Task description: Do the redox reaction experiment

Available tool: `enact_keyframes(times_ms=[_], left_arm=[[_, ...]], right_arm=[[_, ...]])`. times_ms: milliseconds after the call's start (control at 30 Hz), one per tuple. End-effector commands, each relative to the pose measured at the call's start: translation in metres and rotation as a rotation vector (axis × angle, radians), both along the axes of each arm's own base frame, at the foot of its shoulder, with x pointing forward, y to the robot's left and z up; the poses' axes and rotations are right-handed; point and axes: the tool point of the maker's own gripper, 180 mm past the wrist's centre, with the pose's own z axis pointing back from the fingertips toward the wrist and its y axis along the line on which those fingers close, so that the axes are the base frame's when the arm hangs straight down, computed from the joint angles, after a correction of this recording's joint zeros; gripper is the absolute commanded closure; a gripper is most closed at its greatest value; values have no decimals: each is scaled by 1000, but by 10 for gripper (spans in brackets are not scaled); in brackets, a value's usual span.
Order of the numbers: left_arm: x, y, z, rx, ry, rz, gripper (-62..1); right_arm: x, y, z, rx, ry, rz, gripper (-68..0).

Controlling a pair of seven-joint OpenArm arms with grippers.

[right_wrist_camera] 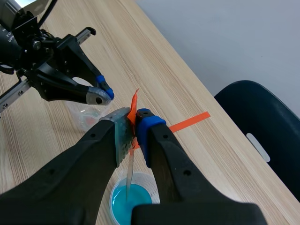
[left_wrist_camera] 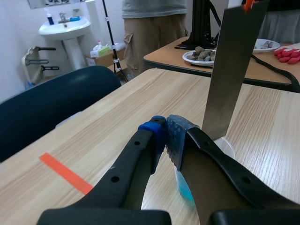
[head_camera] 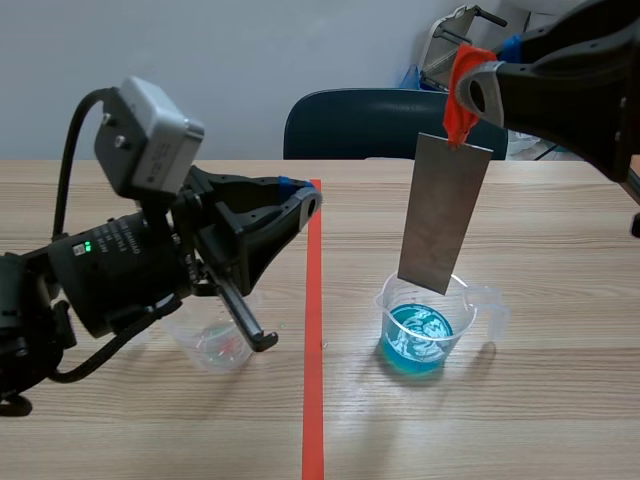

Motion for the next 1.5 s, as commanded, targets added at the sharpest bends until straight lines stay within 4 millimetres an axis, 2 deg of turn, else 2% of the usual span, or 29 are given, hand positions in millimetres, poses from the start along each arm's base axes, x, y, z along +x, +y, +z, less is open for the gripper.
enact_keyframes(times_ms=[0, 133, 567, 667, 1100, 1467], left_arm=[[-6, -12, 9, -26, -10, -35, -16], [-1, -24, 6, -19, -6, -28, -16], [13, -38, -43, 19, 94, 28, -16], [12, -40, -49, 21, 100, 29, -16], [1, -50, -54, 26, 110, -16, -16], [1, -50, -54, 26, 109, -15, -16]], right_arm=[[-1, 1, 10, 19, -30, 13, -6], [-1, 1, 10, 19, -30, 13, -6], [-1, 1, 10, 19, -30, 13, -6], [-1, 1, 10, 19, -30, 13, -6], [-1, 1, 10, 19, -30, 13, -6], [-1, 1, 10, 19, -30, 13, -6]])
